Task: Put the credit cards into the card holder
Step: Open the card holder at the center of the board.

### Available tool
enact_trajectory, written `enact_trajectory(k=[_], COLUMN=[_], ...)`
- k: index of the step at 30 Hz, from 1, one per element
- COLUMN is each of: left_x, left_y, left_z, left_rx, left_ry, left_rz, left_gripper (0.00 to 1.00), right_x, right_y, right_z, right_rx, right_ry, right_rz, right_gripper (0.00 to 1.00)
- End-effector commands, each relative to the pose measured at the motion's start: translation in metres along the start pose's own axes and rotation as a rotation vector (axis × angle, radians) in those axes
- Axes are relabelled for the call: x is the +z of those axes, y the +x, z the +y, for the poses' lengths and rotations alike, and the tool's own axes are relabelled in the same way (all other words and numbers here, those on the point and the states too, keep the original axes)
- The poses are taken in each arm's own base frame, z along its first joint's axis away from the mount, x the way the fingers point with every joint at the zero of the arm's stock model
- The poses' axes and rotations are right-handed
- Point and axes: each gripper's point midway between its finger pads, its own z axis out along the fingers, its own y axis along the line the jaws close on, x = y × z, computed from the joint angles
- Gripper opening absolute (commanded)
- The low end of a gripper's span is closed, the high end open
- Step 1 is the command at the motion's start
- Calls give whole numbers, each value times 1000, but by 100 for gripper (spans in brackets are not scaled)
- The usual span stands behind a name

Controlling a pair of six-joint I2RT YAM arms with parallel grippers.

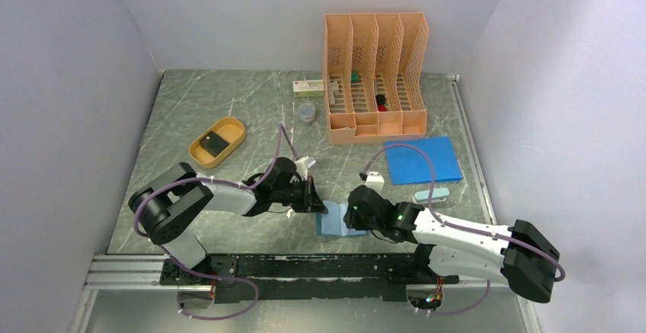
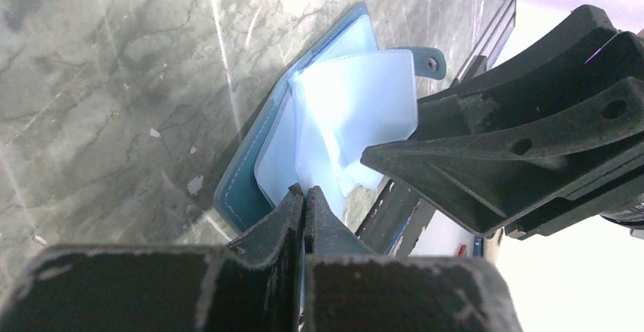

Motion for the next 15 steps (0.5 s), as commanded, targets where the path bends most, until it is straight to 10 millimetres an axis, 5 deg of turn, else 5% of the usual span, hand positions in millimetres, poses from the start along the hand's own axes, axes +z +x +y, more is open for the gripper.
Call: enact_trajectory(k=[1, 11, 15], left_x=[-5, -23, -27], left_y=[-11, -13, -14], left_z=[-2, 12, 12], left_rx=[18, 42, 56], left_ry=[-28, -161, -176], left_rz=[-46, -64, -66], left_gripper=[5, 5, 5], right_x=[-1, -22, -47], right_y=[3, -18, -47], right_z=[-24, -28, 3], right_rx=[44, 86, 24], right_ry=[114, 155, 9], right_rz=[-10, -69, -134], right_gripper=[36, 42, 48])
